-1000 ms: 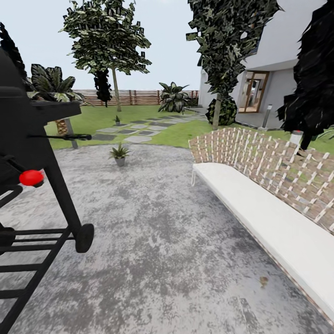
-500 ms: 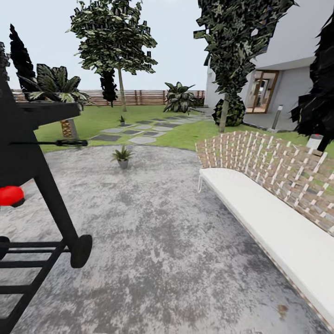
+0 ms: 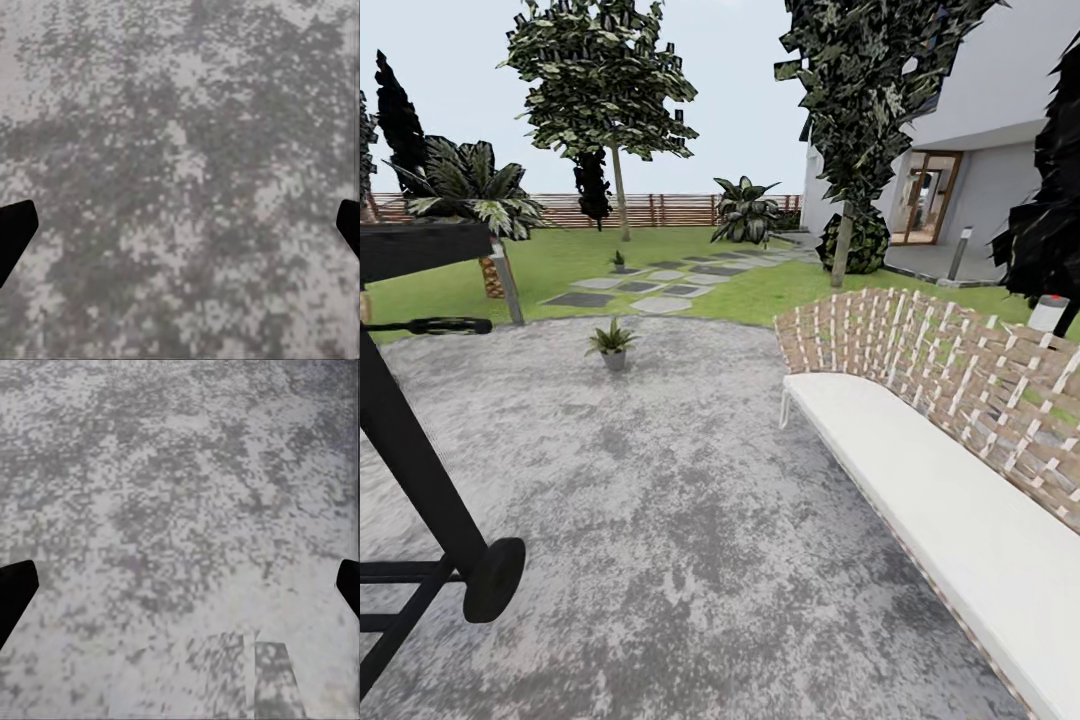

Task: Pick up the pesticide atomizer in the garden and spray insectifuge to fully cover both potted plants in the garden.

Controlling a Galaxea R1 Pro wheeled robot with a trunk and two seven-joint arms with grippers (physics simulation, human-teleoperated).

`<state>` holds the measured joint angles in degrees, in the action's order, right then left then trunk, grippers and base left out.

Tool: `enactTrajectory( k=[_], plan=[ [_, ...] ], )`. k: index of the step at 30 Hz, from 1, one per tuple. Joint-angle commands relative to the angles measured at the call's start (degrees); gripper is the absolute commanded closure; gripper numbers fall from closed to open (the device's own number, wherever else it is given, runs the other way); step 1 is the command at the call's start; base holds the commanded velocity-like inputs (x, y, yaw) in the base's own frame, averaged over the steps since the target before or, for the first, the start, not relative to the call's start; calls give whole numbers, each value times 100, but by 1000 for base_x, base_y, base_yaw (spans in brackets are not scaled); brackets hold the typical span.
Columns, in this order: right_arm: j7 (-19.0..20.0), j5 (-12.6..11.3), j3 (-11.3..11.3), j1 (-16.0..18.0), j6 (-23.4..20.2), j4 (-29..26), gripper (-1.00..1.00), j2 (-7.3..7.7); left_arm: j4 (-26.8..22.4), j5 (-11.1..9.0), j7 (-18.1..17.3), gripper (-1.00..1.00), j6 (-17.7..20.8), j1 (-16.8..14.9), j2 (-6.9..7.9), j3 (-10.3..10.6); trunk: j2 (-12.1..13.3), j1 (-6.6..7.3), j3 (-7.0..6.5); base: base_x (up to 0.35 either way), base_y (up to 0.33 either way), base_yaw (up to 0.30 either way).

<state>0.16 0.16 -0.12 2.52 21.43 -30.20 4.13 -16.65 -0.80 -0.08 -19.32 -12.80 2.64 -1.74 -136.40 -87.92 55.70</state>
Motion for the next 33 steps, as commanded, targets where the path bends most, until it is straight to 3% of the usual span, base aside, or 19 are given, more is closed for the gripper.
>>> enactTrajectory(
  k=[1, 19, 33],
  plan=[
    [2, 2, -2, 3, 18, 5, -100, 0, 5, -8, -1, -100, -17, -3, -1, -11, -2, -2, 5, 311, -172, 0],
    [2, 2, 1, 3, 18, 5, -100, 0, 4, -8, -1, -100, -19, -3, -1, -10, -2, -2, 5, 321, -126, 2],
    [2, 2, 21, 3, 19, 5, -100, -9, 4, -8, -1, -100, -19, -3, -1, -11, -2, -2, 5, 340, -2, 258]
  ],
)
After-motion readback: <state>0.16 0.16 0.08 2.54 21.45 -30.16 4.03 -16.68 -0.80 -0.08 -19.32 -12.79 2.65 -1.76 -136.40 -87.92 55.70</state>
